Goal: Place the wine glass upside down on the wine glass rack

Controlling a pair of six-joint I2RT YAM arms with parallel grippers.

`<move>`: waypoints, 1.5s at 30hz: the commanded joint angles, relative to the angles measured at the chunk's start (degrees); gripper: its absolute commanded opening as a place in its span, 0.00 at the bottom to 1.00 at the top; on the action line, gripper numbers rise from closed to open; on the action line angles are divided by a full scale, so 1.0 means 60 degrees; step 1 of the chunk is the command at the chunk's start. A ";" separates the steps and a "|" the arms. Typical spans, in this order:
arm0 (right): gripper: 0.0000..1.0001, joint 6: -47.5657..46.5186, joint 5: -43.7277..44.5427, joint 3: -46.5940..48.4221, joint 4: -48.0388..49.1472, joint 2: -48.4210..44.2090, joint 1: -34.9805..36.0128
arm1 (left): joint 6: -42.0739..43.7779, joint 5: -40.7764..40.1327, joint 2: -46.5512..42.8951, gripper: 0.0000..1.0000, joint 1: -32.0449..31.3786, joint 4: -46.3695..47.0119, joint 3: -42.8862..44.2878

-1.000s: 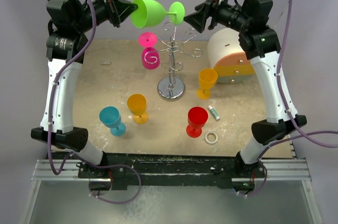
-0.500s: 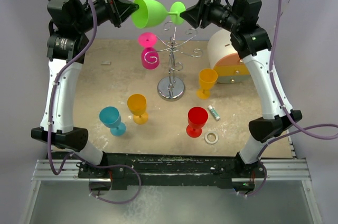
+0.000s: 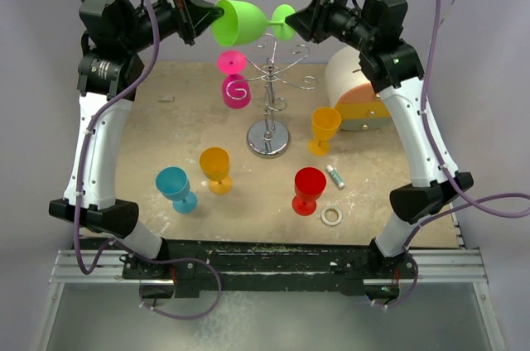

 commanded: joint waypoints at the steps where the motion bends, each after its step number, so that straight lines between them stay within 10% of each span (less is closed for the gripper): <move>1: 0.28 0.0180 0.0371 -0.0162 0.0452 -0.0163 0.0108 | 0.0330 -0.0112 0.0003 0.00 -0.0136 0.0461 0.0449; 37: 0.16 0.0716 0.0626 -0.0166 0.0306 -0.0142 0.0112 | 0.1327 -0.0371 -0.0004 0.00 -0.0448 0.0109 0.0453; 45: 0.00 0.0420 0.0912 0.0119 0.0269 -0.0026 0.0112 | 0.1383 -0.0300 -0.0082 0.00 -0.0441 0.0106 0.0328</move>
